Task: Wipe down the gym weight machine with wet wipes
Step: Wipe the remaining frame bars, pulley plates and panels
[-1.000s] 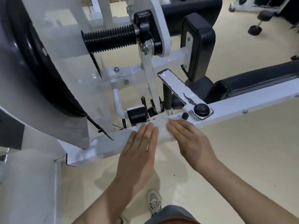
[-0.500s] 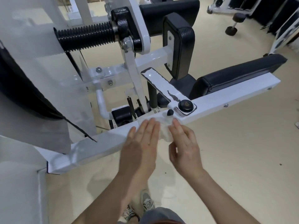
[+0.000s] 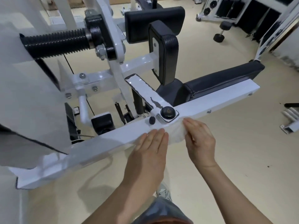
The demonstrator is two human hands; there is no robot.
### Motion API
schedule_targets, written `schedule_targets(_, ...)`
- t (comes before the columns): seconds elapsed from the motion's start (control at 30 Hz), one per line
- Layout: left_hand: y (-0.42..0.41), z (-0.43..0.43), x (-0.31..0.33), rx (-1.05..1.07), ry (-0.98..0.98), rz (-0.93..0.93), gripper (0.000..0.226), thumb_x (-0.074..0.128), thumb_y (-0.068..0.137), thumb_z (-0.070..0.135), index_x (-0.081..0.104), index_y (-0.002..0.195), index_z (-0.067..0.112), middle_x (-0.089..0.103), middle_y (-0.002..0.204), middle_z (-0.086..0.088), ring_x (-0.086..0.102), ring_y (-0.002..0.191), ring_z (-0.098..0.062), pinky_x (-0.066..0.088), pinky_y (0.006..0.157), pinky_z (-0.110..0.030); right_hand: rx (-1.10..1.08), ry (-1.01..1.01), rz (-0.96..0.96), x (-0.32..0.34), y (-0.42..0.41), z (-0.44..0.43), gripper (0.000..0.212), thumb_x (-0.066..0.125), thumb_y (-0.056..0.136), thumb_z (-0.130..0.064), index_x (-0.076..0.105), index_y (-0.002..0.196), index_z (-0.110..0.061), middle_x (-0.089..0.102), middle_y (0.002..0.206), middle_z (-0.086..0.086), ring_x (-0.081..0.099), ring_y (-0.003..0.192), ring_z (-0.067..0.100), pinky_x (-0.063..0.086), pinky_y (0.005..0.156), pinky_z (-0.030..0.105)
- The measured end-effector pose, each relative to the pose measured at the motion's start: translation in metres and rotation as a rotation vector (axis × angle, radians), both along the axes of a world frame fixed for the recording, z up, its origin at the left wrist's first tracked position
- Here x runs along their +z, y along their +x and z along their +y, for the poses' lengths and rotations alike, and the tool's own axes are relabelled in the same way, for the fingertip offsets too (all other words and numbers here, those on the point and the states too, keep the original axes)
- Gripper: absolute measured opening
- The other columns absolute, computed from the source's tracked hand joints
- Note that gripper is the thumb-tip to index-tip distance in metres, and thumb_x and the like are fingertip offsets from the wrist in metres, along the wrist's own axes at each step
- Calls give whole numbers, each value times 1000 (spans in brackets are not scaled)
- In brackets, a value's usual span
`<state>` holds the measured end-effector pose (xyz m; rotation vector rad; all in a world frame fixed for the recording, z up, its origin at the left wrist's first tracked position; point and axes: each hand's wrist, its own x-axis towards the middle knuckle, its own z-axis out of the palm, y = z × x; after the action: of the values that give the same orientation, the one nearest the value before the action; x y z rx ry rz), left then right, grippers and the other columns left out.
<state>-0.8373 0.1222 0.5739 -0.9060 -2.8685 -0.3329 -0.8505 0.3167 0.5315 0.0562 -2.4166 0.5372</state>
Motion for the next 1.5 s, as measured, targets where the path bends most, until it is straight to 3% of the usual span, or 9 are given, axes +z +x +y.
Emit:
schedule_targets(0.17, 0, 60, 13, 58, 68, 72, 56, 38, 74, 1, 63, 124, 1, 64, 127, -14, 61, 117, -28, 40, 105, -33, 226, 261, -166, 8, -32, 19, 43, 53, 87, -9, 58, 129, -2, 56, 138, 14, 50, 127, 29, 29, 111, 35)
schedule_targets(0.33, -20, 109, -5, 164, -14, 154, 46, 10, 96, -7, 46, 125, -6, 63, 124, -22, 63, 114, -31, 27, 113, -38, 290, 471, -297, 16, -44, 58, 56, 54, 93, -24, 42, 147, -14, 42, 152, -1, 32, 144, 17, 21, 116, 51)
schedule_targets(0.43, -21, 153, -10, 175, -1, 66, 61, 43, 79, 1, 39, 140, 0, 48, 144, -17, 47, 133, -31, 30, 111, -42, 173, 509, -386, 19, -48, 132, 74, 65, 79, -17, 39, 148, -12, 41, 152, 2, 31, 144, 20, 22, 117, 49)
schedule_targets(0.63, -55, 220, -4, 171, -61, 59, 63, 27, 85, 6, 40, 146, 4, 41, 150, -15, 37, 140, -33, 22, 118, -47, -222, 404, -463, 29, -76, 225, 80, 65, 71, -3, 35, 145, 3, 39, 152, 18, 31, 143, 35, 24, 115, 54)
schedule_targets(0.83, -48, 193, 8, 193, -59, 9, 66, 33, 82, 8, 36, 148, 5, 34, 153, -18, 38, 140, -32, 42, 107, -45, 323, 453, -376, 20, -38, 121, 53, 50, 83, -22, 58, 133, -6, 58, 137, 9, 42, 138, 28, 21, 115, 51)
schedule_targets(1.03, -71, 241, 4, 129, -175, 8, 70, 32, 74, 8, 46, 143, 13, 46, 145, -20, 46, 131, -42, 33, 106, -61, -199, 470, -519, 36, -82, 257, 82, 58, 68, -2, 37, 147, -5, 40, 153, 8, 35, 142, 26, 18, 115, 55)
schedule_targets(1.17, -89, 254, 19, 66, -38, 1, 65, 27, 78, 1, 49, 139, 7, 49, 141, -20, 52, 122, -39, 47, 99, -50, -288, 367, -522, 35, -92, 260, 82, 59, 67, 0, 37, 146, 0, 39, 152, 13, 34, 143, 31, 22, 114, 54)
schedule_targets(1.37, -80, 225, 20, -31, -12, 11, 54, 37, 91, 20, 46, 143, 7, 43, 150, -9, 43, 137, -25, 32, 110, -41, 240, 304, -479, 28, -47, 167, 62, 49, 85, -26, 46, 144, -11, 47, 148, 7, 31, 143, 22, 19, 117, 44)
schedule_targets(1.5, -72, 187, 4, 46, -97, -1, 52, 46, 94, 30, 49, 141, 7, 45, 148, -10, 47, 134, -22, 45, 104, -43, 446, 115, -419, 44, -69, 200, 48, 43, 83, -16, 64, 126, -19, 62, 133, -4, 53, 128, 14, 34, 109, 40)
